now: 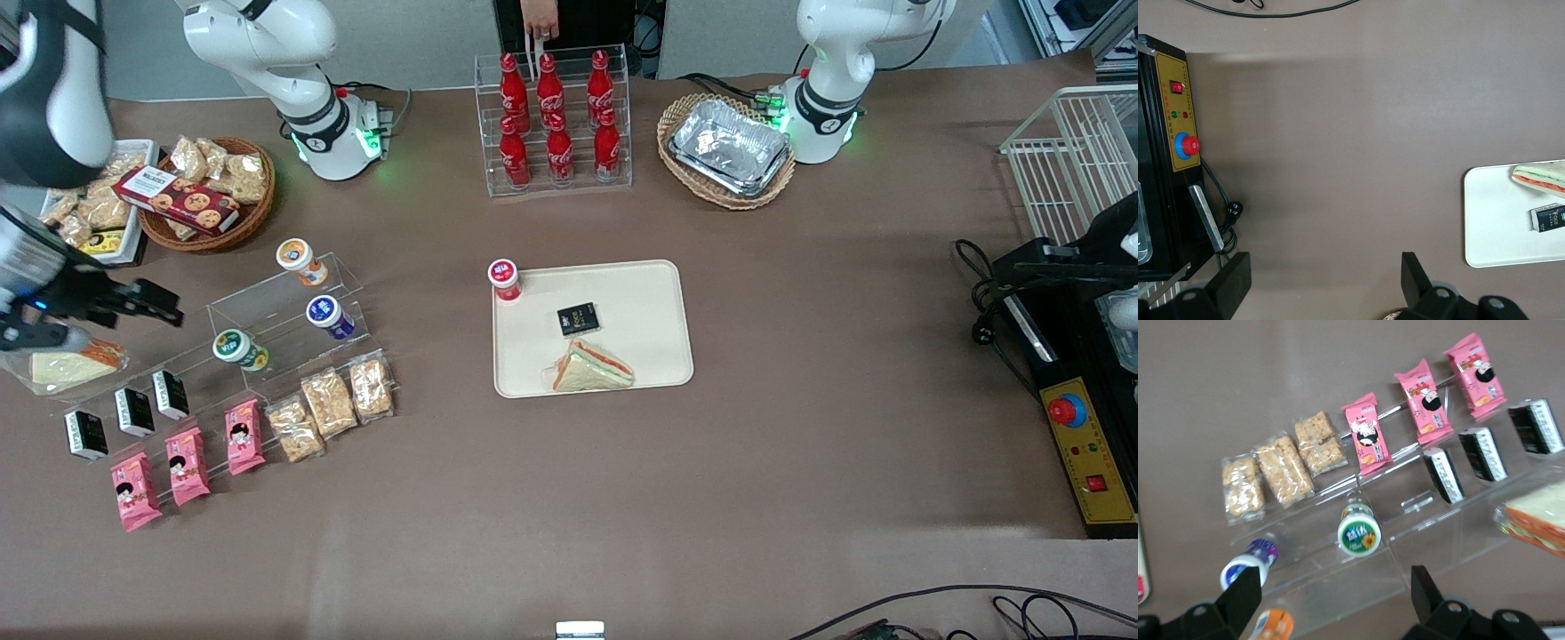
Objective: Place green gum on tray
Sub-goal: 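Lower the right gripper around the green gum bottle and close it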
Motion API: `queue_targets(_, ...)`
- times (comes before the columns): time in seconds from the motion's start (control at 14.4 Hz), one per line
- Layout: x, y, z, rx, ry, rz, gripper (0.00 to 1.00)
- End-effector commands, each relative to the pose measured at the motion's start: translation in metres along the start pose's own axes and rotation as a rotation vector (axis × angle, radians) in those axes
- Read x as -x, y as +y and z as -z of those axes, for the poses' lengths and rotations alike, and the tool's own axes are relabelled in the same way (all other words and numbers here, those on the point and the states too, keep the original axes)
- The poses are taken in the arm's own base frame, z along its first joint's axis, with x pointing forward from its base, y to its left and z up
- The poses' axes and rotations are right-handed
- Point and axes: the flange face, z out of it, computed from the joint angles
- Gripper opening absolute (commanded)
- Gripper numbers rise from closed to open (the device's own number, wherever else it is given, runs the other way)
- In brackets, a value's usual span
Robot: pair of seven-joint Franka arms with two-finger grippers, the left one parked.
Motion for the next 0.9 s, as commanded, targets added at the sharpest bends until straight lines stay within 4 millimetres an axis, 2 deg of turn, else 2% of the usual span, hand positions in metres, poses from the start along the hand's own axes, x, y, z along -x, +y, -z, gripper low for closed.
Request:
queue_targets(0.0, 0.014, 0.004, -0.051, -0.007, 0.025, 0.034, 1.00)
queue_targets(0.21, 0.020, 0.009, -0.091, -0.001, 0.039, 0.043, 1.00)
queue_targets(0.42, 0.015, 0.012, -0.128, 0.003, 0.017, 0.045, 1.00)
queue_targets(0.62, 0.014, 0.015, -0.151, 0.003, -0.006, 0.045, 1.00)
queue_targets(0.83, 0.018, 0.030, -0.164, 0.005, -0.014, 0.026, 1.00)
